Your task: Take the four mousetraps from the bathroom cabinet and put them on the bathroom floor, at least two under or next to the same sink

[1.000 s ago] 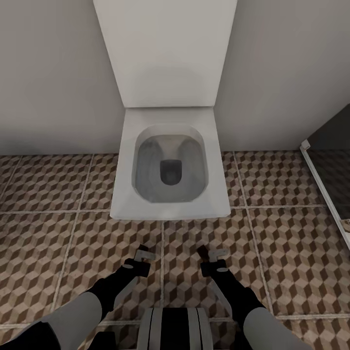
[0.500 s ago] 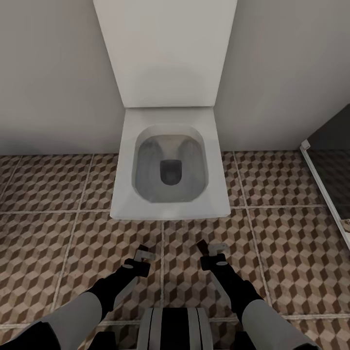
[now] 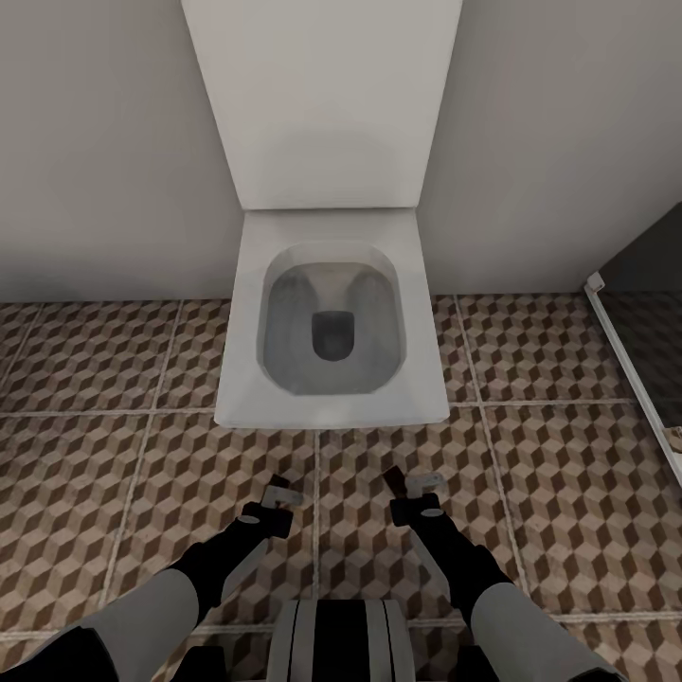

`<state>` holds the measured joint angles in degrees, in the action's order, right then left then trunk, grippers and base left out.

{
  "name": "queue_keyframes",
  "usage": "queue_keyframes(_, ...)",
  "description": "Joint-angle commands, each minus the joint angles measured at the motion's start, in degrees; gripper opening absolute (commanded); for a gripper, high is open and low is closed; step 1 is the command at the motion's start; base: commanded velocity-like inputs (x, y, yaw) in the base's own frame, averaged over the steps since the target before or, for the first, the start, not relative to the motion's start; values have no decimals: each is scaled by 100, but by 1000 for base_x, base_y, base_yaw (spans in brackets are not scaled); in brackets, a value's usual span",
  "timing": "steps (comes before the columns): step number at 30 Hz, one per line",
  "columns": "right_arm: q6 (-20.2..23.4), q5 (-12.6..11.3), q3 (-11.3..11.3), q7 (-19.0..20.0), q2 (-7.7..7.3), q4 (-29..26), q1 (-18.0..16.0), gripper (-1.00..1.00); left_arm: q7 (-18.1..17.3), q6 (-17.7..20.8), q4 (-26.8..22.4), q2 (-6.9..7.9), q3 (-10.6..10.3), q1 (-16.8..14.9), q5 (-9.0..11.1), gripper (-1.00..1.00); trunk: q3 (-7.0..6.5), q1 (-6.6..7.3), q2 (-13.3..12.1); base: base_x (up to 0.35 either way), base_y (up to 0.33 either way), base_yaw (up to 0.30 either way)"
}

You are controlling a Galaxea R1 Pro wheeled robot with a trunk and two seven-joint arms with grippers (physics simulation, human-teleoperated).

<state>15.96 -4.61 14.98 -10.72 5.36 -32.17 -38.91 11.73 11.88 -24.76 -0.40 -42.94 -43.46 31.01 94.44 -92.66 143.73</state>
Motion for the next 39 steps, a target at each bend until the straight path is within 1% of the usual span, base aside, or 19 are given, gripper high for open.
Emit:
queue_keyframes(1, 30, -49, 40, -52, -3, -9, -2, -100, 49, 17, -12, 5, -48, -4, 36, -100, 3, 1, 1, 0, 0, 0)
queue_keyframes(11, 23, -49, 40, -52, 74, -9, -2, -100, 49, -26, -12, 5, -48, -4, 36, -100, 3, 1, 1, 0, 0, 0)
queue_keyframes(19, 21, -49, 40, -51, 87, -9, 0, -100, 49, -37, -12, 5, -48, -4, 36, -100, 3, 1, 1, 0, 0, 0)
queue_keyframes(24, 21, -49, 40, -50, 87, -9, -2, -100, 49, -272, 1, 5, -51, -4, 36, -100, 3, 1, 1, 0, 0, 0)
queue_keyframes(33, 19, -49, 40, -48, 88, -9, -2, -100, 49, -366, 6, 5, -56, -4, 36, -100, 3, 1, 1, 0, 0, 0)
queue_keyframes(34, 17, -49, 40, -46, 88, -9, -2, 100, 49, -368, 6, 5, -56, -4, 36, -100, 3, 1, 1, 0, 0, 0)
queue_keyframes(39, 12, -49, 40, -44, 88, -9, 2, 100, 49, -370, 6, 5, -57, -4, 36, -100, 3, 1, 1, 0, 0, 0)
